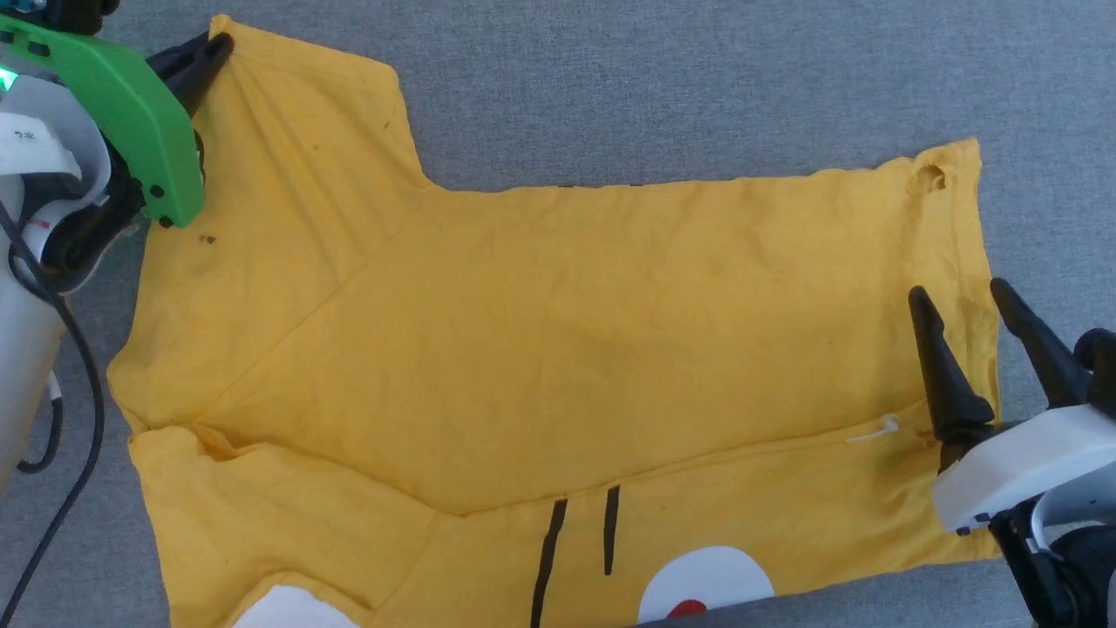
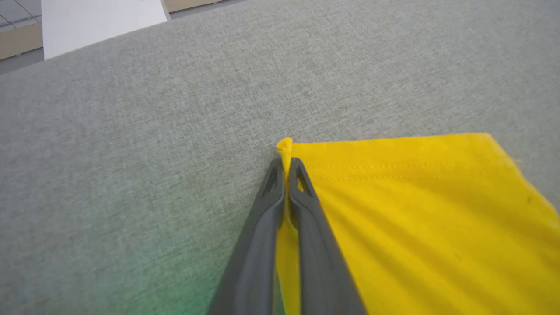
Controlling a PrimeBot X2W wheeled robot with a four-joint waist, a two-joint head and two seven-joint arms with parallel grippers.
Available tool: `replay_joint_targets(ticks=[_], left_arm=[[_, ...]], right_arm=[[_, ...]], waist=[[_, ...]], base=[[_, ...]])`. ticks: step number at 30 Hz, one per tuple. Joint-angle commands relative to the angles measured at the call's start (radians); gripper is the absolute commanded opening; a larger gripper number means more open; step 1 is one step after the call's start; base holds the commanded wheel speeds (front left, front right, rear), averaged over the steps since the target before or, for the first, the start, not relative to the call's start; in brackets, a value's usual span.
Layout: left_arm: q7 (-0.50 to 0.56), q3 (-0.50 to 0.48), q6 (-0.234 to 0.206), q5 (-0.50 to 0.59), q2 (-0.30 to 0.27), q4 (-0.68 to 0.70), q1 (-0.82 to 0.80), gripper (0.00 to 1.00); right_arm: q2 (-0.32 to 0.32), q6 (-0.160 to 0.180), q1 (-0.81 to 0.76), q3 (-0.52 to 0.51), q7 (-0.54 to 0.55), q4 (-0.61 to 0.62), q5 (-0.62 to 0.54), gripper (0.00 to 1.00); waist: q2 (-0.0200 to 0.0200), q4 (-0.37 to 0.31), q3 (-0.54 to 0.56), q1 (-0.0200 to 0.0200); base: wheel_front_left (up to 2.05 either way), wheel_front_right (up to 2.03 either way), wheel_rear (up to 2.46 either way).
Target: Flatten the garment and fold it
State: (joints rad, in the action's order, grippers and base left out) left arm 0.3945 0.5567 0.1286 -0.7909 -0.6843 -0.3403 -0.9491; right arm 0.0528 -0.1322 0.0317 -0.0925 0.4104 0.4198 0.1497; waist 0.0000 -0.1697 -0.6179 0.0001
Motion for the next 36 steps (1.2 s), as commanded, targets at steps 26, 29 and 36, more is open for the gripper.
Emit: replay_joint_targets(ticks=[26, 29, 36], left_arm=[[-0.063, 0.103, 0.002, -0.054, 0.031, -0.015, -0.037, 0.00], [-0.063, 0.109, 0.002, -0.059, 0.033, -0.021, -0.041, 0.00], [-0.085, 0.111, 0.002, -0.075, 0.037, -0.036, -0.055, 0.00]], right_arm=[[0.189, 0.002, 0.454, -0.139, 0.511, -0.226, 0.124, 1.00], [0.176, 0.002, 0.448, -0.151, 0.557, -0.242, 0.124, 1.00], [0.154, 0.002, 0.444, -0.152, 0.581, -0.273, 0.116, 0.00]], waist=[[0.0000, 0.114, 0.001, -0.0001], [0.0000, 0.121, -0.005, -0.0001], [0.0000, 0.131, -0.007, -0.0001]], base=[[0.00, 0.00, 0.00], [0.00, 0.00, 0.00], [0.00, 0.00, 0.00]])
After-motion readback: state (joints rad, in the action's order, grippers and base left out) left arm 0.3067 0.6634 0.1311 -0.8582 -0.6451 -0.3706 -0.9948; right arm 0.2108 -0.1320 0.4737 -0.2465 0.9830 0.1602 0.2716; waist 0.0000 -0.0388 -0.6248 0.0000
